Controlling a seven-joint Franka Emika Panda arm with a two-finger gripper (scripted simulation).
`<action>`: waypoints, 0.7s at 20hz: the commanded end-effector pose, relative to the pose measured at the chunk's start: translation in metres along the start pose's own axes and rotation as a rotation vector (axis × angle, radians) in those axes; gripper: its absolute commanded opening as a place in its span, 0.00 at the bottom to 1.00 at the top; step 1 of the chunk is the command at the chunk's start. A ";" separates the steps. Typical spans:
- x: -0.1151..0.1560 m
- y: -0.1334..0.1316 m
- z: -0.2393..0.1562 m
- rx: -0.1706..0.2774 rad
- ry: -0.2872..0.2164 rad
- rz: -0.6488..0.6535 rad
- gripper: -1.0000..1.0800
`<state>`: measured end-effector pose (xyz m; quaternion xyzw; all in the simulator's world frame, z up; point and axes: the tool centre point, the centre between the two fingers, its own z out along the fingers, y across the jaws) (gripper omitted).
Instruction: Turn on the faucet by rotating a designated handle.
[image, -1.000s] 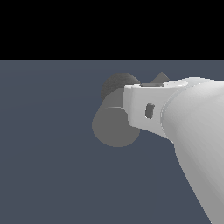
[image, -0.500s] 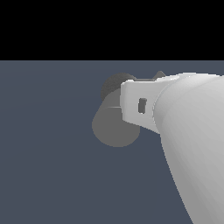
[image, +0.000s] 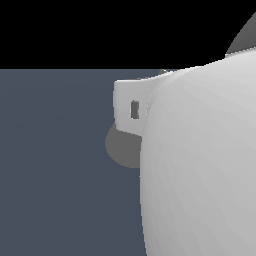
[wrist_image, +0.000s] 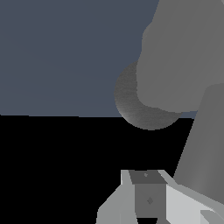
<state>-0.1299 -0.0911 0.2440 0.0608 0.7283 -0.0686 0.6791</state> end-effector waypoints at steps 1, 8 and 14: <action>-0.037 0.031 0.004 -0.045 -0.066 0.019 0.00; -0.007 0.025 0.001 -0.016 -0.008 -0.001 0.00; -0.017 0.045 0.001 -0.024 -0.024 0.005 0.00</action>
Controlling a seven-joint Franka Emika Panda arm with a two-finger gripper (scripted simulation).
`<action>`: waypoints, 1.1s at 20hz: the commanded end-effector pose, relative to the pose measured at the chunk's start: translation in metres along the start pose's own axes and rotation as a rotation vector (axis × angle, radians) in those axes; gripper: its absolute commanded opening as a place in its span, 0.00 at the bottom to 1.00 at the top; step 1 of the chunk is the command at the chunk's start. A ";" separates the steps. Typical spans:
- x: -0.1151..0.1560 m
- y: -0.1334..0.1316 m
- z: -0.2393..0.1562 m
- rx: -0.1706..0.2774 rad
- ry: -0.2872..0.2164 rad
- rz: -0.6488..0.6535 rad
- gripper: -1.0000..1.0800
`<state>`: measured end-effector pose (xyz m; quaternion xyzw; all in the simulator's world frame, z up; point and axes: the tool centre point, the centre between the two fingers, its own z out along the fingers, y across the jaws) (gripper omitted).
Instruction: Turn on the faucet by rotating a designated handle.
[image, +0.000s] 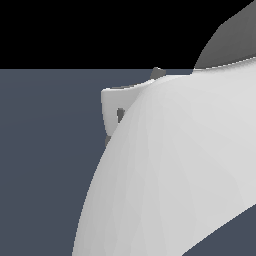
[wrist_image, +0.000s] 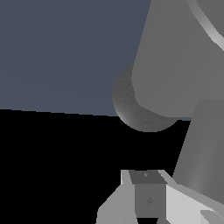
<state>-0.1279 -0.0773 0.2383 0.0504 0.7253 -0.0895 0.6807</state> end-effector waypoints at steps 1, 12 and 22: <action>-0.026 0.034 0.001 -0.042 -0.017 0.049 0.00; -0.045 0.067 0.000 -0.056 -0.046 0.058 0.00; 0.001 0.050 -0.001 0.001 -0.008 -0.001 0.00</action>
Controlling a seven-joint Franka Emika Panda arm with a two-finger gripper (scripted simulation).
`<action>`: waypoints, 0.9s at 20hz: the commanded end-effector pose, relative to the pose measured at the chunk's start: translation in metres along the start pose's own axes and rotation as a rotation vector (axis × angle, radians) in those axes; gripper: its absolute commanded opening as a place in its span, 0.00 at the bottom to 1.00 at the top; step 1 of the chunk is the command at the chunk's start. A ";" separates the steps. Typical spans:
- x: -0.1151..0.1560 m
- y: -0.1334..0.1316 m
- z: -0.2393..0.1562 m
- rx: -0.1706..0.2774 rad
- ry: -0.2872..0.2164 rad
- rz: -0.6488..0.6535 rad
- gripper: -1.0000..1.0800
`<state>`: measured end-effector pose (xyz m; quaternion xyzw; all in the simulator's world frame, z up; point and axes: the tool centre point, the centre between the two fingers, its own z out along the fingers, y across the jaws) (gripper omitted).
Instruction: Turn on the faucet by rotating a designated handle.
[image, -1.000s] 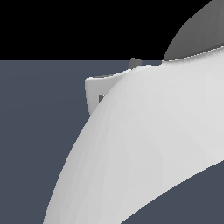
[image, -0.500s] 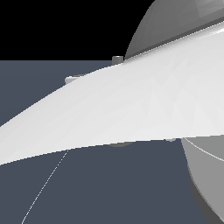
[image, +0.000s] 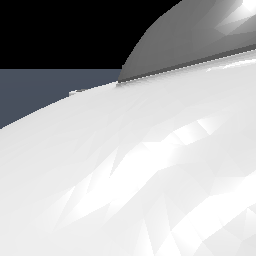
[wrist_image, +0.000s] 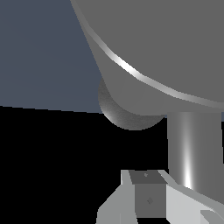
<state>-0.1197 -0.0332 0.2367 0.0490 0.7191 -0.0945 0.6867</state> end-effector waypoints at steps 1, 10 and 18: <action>0.001 0.008 0.000 -0.007 0.008 0.008 0.00; -0.010 0.038 0.000 -0.026 -0.007 0.028 0.00; -0.021 0.064 -0.001 -0.042 -0.021 0.045 0.00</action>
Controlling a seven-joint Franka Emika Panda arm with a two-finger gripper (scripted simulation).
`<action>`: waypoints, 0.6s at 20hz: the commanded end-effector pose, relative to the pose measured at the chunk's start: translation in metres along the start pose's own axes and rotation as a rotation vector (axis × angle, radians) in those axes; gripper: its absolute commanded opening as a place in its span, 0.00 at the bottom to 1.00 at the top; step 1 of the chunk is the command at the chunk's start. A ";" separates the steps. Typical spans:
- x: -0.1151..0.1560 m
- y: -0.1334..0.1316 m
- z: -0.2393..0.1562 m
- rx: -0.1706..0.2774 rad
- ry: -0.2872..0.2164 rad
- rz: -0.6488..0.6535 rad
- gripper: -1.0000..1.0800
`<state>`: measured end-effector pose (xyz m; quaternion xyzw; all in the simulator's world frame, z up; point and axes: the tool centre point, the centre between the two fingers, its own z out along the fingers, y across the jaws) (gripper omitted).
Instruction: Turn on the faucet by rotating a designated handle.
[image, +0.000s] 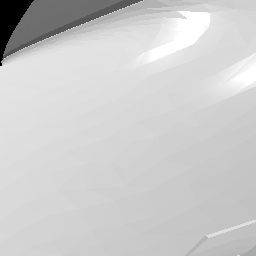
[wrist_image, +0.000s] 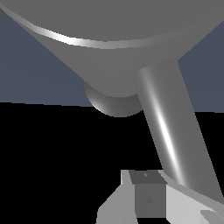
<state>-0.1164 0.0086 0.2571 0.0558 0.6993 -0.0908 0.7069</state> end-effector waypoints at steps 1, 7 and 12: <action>0.002 0.027 0.005 -0.049 0.033 0.028 0.00; -0.006 0.046 0.005 -0.061 0.023 0.041 0.00; -0.011 0.058 0.004 -0.069 0.016 0.050 0.00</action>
